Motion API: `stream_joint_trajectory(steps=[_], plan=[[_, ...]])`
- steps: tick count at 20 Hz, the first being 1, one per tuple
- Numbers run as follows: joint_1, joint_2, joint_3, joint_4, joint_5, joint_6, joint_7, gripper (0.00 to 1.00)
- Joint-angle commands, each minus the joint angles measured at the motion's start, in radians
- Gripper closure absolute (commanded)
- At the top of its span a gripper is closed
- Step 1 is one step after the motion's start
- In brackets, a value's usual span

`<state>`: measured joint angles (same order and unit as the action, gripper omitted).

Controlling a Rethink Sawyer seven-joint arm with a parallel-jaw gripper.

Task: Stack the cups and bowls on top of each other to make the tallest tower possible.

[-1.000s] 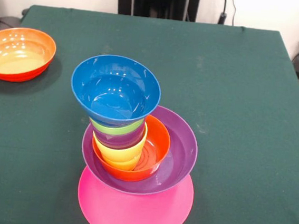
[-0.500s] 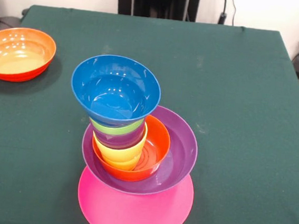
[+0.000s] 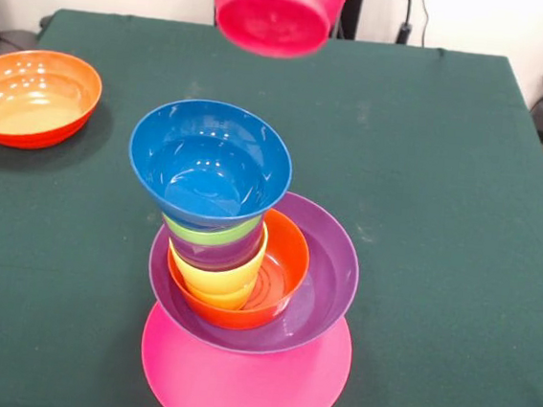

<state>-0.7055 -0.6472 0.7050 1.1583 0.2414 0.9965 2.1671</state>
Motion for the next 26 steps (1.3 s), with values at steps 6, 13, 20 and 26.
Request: stream_joint_trajectory(steps=[6, 13, 20, 26], plan=[[0.074, 0.161, -0.104, -0.212, 0.048, 0.133, 0.235, 1.00], [0.086, 0.176, -0.132, -0.242, 0.087, 0.215, 0.330, 1.00], [0.117, 0.121, -0.201, -0.221, 0.091, 0.383, 0.506, 1.00], [0.128, 0.066, -0.240, -0.131, 0.091, 0.431, 0.569, 1.00]])
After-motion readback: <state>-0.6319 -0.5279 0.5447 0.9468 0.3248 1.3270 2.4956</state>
